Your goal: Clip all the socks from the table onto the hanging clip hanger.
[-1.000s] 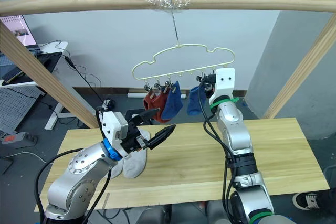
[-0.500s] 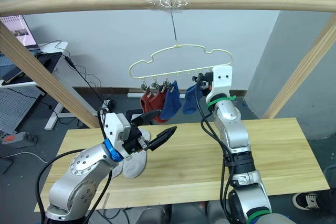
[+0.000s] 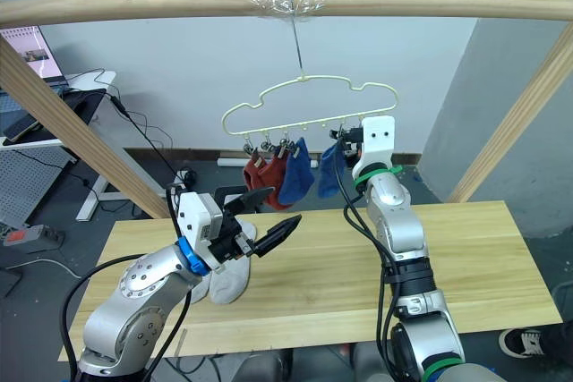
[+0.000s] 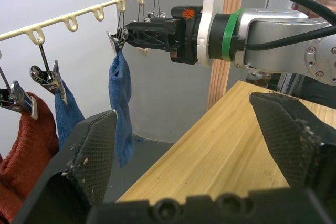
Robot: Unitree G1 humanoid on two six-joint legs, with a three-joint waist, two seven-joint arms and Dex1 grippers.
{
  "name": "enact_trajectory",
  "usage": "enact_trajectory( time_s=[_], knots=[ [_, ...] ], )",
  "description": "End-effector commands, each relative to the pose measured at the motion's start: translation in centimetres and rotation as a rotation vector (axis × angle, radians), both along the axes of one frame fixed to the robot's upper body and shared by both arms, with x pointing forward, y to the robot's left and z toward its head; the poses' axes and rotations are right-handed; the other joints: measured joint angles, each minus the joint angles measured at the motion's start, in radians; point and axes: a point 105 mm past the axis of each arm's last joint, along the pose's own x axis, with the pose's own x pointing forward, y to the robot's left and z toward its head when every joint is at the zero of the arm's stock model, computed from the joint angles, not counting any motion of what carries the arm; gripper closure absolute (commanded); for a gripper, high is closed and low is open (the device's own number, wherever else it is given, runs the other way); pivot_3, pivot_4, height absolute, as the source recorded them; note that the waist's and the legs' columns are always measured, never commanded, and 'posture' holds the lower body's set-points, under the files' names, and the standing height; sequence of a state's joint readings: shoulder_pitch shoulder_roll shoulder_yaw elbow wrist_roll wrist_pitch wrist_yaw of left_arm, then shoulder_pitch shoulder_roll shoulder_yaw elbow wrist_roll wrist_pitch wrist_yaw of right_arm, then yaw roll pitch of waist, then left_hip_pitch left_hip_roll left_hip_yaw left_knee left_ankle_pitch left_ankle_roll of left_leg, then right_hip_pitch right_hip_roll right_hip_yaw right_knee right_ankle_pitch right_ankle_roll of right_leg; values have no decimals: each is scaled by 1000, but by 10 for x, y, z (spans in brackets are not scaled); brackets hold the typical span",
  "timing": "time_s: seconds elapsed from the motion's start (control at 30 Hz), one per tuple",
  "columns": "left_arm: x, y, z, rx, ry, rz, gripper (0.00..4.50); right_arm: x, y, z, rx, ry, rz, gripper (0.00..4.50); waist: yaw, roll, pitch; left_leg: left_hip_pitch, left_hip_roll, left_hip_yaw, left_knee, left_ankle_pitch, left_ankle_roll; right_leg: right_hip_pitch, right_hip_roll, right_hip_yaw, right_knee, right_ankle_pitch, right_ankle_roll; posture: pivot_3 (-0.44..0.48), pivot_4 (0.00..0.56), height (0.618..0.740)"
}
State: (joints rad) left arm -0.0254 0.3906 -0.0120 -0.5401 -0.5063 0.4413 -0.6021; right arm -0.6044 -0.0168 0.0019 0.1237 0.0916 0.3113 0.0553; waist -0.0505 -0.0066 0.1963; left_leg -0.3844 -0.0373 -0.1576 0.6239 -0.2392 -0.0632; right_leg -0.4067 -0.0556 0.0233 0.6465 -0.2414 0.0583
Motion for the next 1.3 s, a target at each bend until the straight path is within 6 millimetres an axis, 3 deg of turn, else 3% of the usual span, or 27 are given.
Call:
enact_trajectory(
  time_s=[0.03,0.47,0.57,0.7,0.77,0.9,1.0,1.1,1.17,1.3],
  knots=[
    [-3,-2,9,-3,-47,-11,0,-1,2,19,5,-69,3,2236,0,0,0,0,0,0,0,0,0,0,0,0,0,0,0,16,178,740],
    [-3,-3,8,-2,-45,-18,0,-1,0,22,10,-87,-5,2236,0,0,0,0,0,0,0,0,0,0,0,0,0,0,0,12,175,740],
    [-2,-3,8,-3,-46,-18,0,-1,0,22,10,-85,-4,2810,0,0,0,0,0,0,0,0,0,0,0,0,0,0,0,12,174,740],
    [-2,-3,8,-4,-47,-18,0,-1,0,22,9,-86,-4,4101,0,0,0,0,0,0,0,0,0,0,0,0,0,0,0,13,173,740],
    [-2,-3,8,-4,-47,-18,0,-1,-1,22,8,-87,-4,4470,0,0,0,0,0,0,0,0,0,0,0,0,0,0,0,11,172,740],
    [-1,-2,5,-2,-34,-4,0,-1,-3,22,1,-86,-1,4489,0,0,0,0,0,0,0,0,0,0,0,0,0,0,0,10,173,740],
    [8,10,-15,65,21,87,0,-1,-6,20,-12,-57,31,4489,0,0,0,0,0,0,0,0,0,0,0,0,0,0,0,0,176,740],
    [26,46,-68,233,190,302,0,-4,-9,14,-60,4,93,4489,0,0,0,0,0,0,0,0,0,0,0,0,0,0,0,-14,176,740],
    [33,66,-91,303,249,399,0,-7,-11,13,-82,28,122,4489,0,0,0,1,0,0,0,0,0,0,0,0,1,0,0,-14,176,740],
    [45,79,-125,400,315,451,0,-15,-15,11,-95,58,140,4489,3,0,0,0,0,-1,0,0,0,0,0,-1,1,-3,4,-22,174,740]
  ],
)
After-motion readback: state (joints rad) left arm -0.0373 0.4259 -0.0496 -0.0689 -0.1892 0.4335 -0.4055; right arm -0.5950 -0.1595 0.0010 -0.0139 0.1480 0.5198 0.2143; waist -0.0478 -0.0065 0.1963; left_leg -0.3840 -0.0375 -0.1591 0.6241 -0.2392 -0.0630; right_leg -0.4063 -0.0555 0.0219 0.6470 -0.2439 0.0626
